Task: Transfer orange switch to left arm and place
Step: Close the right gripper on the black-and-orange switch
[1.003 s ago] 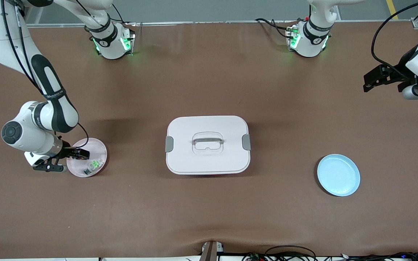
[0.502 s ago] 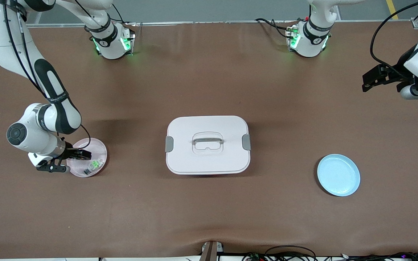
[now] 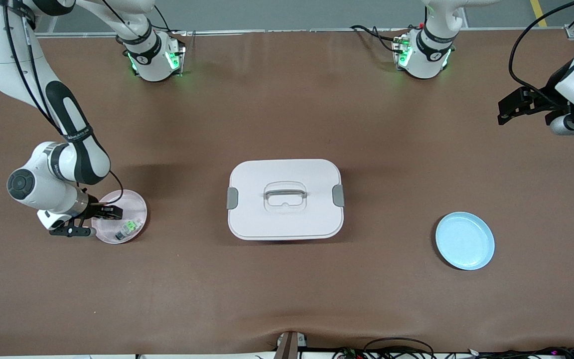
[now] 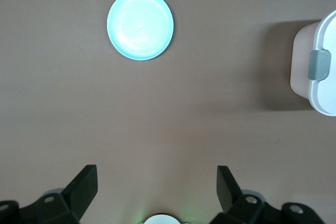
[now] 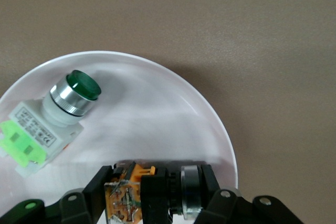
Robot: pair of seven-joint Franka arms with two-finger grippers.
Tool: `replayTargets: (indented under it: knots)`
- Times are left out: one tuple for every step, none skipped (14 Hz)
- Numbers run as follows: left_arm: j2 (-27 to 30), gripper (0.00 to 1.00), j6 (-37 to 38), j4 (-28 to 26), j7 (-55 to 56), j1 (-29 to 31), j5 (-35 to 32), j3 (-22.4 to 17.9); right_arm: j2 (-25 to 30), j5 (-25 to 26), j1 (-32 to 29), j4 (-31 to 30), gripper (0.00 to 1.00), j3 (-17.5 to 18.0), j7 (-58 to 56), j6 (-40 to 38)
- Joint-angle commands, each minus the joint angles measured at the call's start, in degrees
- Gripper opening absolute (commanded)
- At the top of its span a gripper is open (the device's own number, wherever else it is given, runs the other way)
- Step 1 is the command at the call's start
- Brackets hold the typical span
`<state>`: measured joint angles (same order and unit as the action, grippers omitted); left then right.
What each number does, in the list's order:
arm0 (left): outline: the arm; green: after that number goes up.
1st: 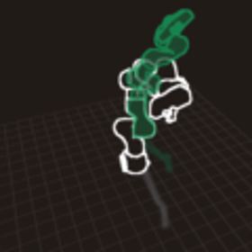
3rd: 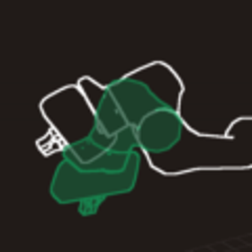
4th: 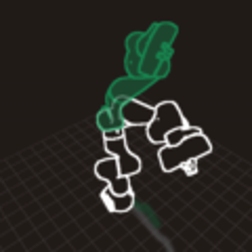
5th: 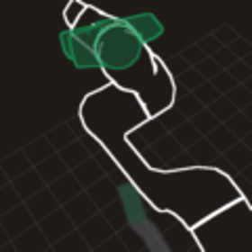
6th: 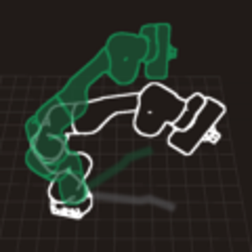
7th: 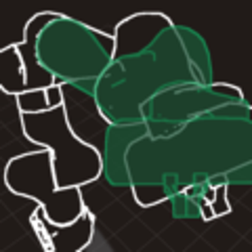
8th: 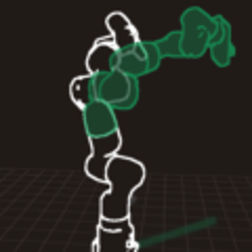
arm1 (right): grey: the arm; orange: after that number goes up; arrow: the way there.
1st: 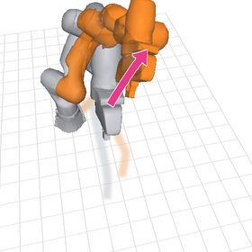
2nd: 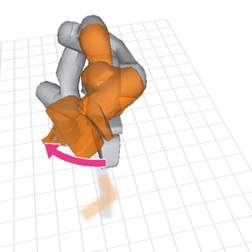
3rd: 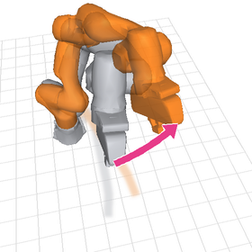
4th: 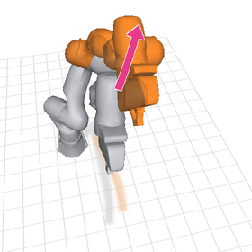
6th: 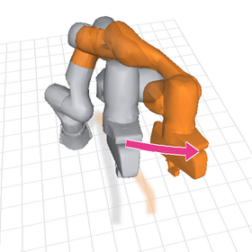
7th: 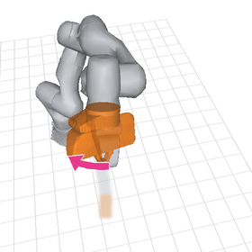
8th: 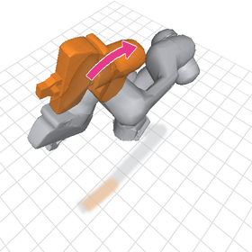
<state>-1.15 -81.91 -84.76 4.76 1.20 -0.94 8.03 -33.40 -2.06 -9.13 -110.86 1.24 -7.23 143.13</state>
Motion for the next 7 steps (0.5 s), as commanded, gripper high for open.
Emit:
replayTargets:
  knots:
    - [0.36, 1.00, 0.88, 0.47, -0.11, 0.03, 0.15, 0.15, 0.35, -0.75, -0.89, 0.12, 0.00, 0.60, -1.03, -0.74]
    - [0.36, 1.00, 0.70, 0.56, -0.02, 0.03, 0.15, 0.15, 0.53, -1.18, -0.80, 0.56, 0.00, 0.61, -0.95, -2.40]
    - [0.45, 1.00, 0.70, 0.56, -0.02, 0.12, 0.06, 0.15, 0.79, -2.84, -0.62, 1.78, 0.00, 0.61, -0.95, -5.11]
    - [0.71, 1.00, 0.70, 0.65, -0.02, 0.12, 0.06, 0.15, 0.97, -4.69, -0.54, 3.44, 0.00, 0.61, -0.95, -8.97]
    - [0.80, 1.00, 0.79, 0.65, -0.02, 0.20, 0.06, 0.15, 0.97, -6.53, -0.71, 5.20, 0.00, 0.61, -0.86, -13.27]
    - [0.89, 1.00, 0.79, 0.65, -0.02, 0.20, 0.06, 0.15, 1.23, -8.81, -0.71, 6.44, 0.00, 0.52, -0.68, -16.53]
    - [0.80, 1.00, 0.70, 0.65, -0.02, 0.20, 0.06, 0.06, 1.75, -10.66, -0.62, 7.41, 0.00, 0.52, 0.10, -19.79]
